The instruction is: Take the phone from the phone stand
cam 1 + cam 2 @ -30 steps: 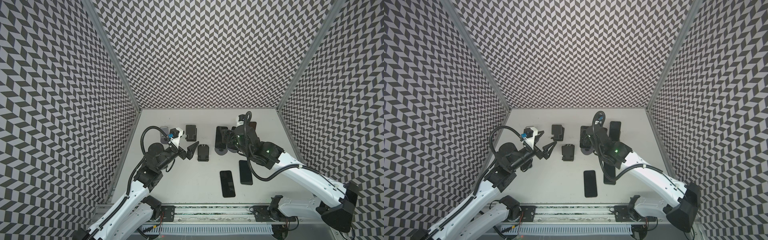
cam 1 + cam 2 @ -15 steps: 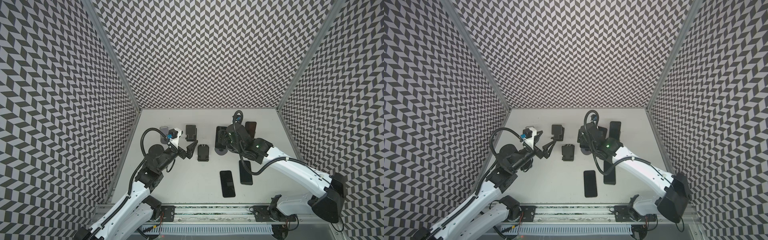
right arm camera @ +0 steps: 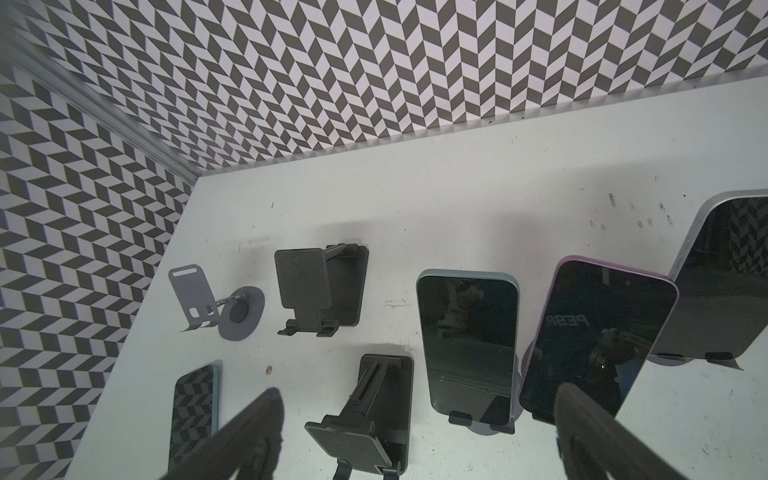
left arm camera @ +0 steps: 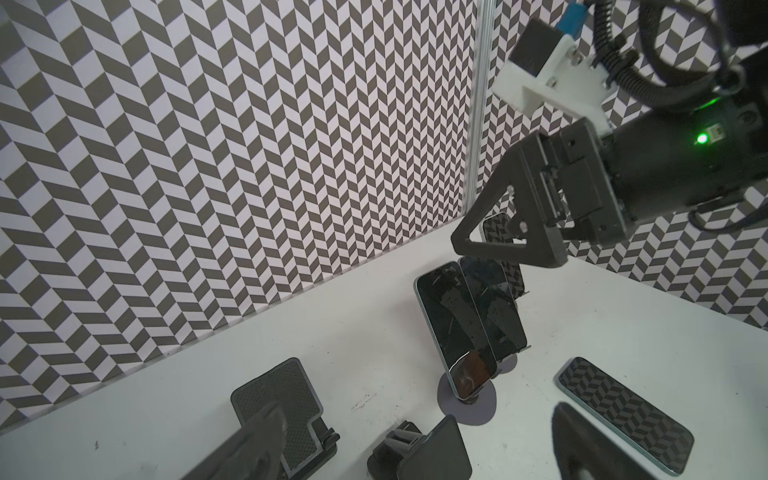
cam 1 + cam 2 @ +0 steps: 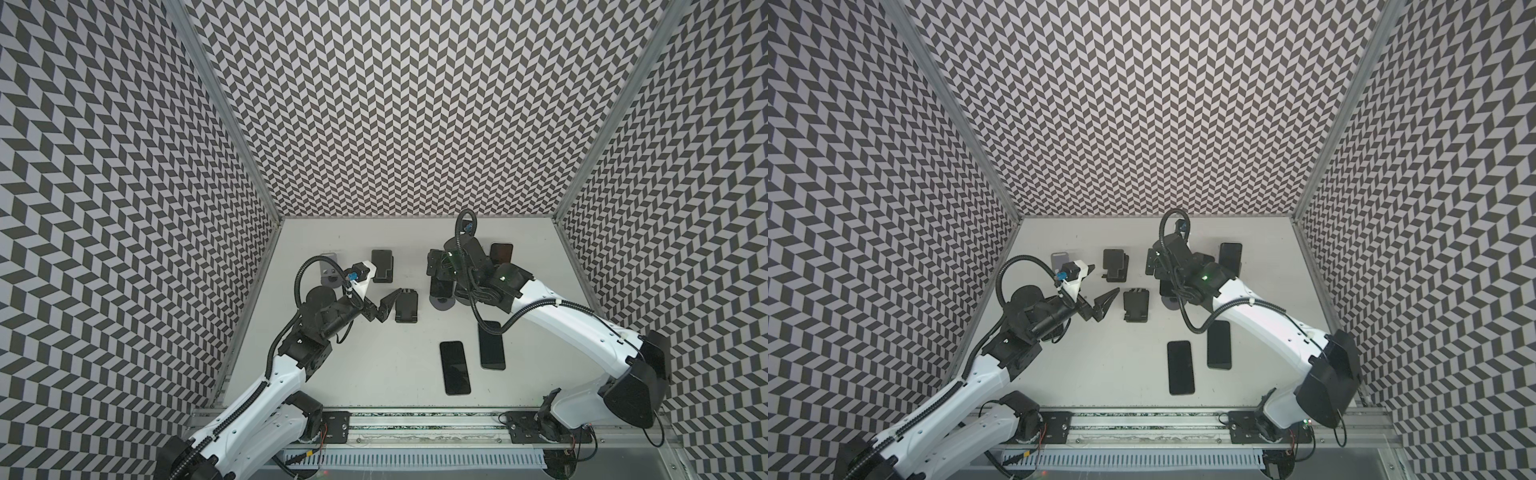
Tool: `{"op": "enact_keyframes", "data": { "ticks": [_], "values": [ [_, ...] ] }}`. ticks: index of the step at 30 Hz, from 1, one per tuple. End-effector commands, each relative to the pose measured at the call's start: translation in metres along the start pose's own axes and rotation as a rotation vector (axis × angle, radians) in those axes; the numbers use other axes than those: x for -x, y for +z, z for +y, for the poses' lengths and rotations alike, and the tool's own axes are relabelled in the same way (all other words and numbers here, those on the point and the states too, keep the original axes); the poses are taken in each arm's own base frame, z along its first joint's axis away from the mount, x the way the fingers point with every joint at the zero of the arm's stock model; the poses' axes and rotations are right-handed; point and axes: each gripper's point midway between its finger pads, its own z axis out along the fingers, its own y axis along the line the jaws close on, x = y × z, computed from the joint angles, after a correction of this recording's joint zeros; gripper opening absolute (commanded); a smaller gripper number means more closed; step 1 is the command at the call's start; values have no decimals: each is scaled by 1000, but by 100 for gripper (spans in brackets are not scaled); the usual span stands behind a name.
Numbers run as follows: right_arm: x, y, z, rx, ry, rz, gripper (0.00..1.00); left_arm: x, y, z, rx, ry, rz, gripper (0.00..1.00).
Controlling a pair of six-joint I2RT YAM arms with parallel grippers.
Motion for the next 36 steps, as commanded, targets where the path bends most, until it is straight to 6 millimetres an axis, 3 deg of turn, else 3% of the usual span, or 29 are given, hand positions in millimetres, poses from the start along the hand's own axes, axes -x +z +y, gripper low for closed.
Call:
{"op": "enact_keyframes", "data": {
  "ticks": [1,8,26,36],
  "values": [
    [-3,0,-4,1,29,2,100,-4,5,-6,-42,18,31,100],
    [-12,7,-5,1,60,21,97,-19,8,-14,-91,-7,86,100],
    [-30,32,-10,-49,23,74,90,-27,17,-14,-103,-16,107,100],
    [-35,55,-19,-114,-9,115,91,-38,12,-34,-219,34,128,100]
  ]
}}
